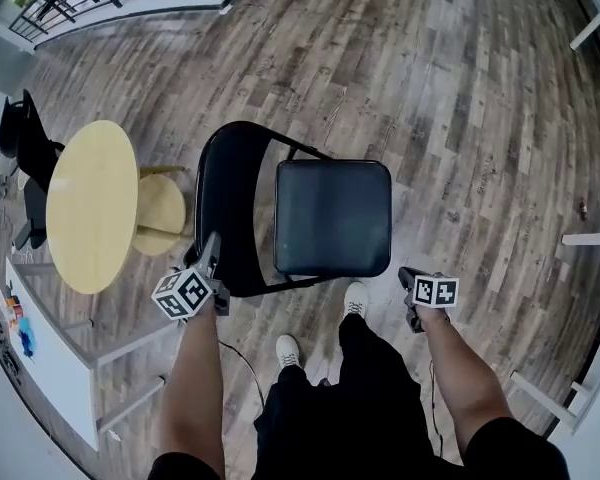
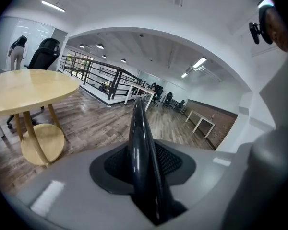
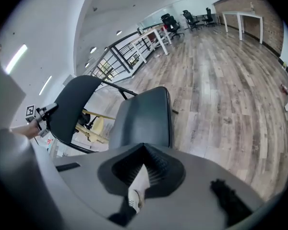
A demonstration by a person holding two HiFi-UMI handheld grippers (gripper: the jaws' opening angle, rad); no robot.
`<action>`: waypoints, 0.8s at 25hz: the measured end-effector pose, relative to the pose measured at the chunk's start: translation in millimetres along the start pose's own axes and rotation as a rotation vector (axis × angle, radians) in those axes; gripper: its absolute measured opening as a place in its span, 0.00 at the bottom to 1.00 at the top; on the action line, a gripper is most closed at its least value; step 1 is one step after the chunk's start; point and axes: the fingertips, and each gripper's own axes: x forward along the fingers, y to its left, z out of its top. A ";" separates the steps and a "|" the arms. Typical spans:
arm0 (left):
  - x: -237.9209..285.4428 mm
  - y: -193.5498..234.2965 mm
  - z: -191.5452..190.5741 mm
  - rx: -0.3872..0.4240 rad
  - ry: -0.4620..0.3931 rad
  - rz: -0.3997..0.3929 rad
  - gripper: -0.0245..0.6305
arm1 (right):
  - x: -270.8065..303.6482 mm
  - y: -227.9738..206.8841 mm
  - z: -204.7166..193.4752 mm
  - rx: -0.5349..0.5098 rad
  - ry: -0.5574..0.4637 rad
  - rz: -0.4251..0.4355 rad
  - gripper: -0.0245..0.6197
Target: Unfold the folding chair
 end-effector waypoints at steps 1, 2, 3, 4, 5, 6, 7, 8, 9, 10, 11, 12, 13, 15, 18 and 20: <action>0.8 -0.5 1.0 0.008 0.001 0.006 0.24 | -9.2 9.6 1.9 0.002 -0.027 0.005 0.05; 2.3 -1.8 2.0 0.021 0.009 0.007 0.25 | -18.5 20.1 5.6 0.004 -0.059 0.011 0.05; 3.6 -3.5 2.0 0.040 0.025 0.004 0.25 | -28.4 31.7 9.7 0.005 -0.094 0.020 0.05; 3.6 -5.4 0.9 0.064 0.048 -0.004 0.27 | -39.0 44.6 13.3 0.007 -0.131 0.033 0.05; 2.0 -7.1 -0.4 0.089 0.068 -0.016 0.30 | -50.4 59.0 16.5 0.007 -0.167 0.048 0.05; -1.3 -7.8 -0.5 0.109 0.079 -0.030 0.31 | -62.5 75.0 19.6 0.004 -0.203 0.064 0.05; -5.9 -7.2 1.7 0.123 0.077 -0.042 0.31 | -74.4 92.2 22.4 -0.001 -0.240 0.082 0.05; -11.3 -5.7 6.3 0.129 0.065 -0.054 0.34 | -84.8 109.4 24.1 -0.007 -0.273 0.100 0.05; -17.3 -3.7 12.3 0.130 0.045 -0.063 0.35 | -93.6 125.8 24.0 -0.012 -0.302 0.118 0.05; -24.3 -1.6 19.0 0.129 0.020 -0.071 0.35 | -101.4 141.2 22.6 -0.017 -0.325 0.134 0.05; -32.9 0.4 26.1 0.127 -0.007 -0.076 0.33 | -109.1 156.0 20.2 -0.022 -0.345 0.145 0.05; -43.4 2.0 32.9 0.122 -0.035 -0.082 0.33 | -116.9 170.4 17.3 -0.028 -0.362 0.154 0.05; -55.5 2.6 38.7 0.113 -0.058 -0.091 0.33 | -125.1 185.0 14.0 -0.034 -0.377 0.162 0.05; -82.9 -1.4 44.8 0.096 -0.077 -0.123 0.29 | -143.4 215.4 6.0 -0.046 -0.409 0.180 0.05; -127.1 -25.0 49.8 0.100 -0.072 -0.211 0.20 | -171.2 264.0 -2.5 -0.077 -0.471 0.214 0.05; -159.2 -47.5 49.5 0.153 -0.069 -0.272 0.11 | -187.8 296.2 -8.3 -0.091 -0.515 0.236 0.05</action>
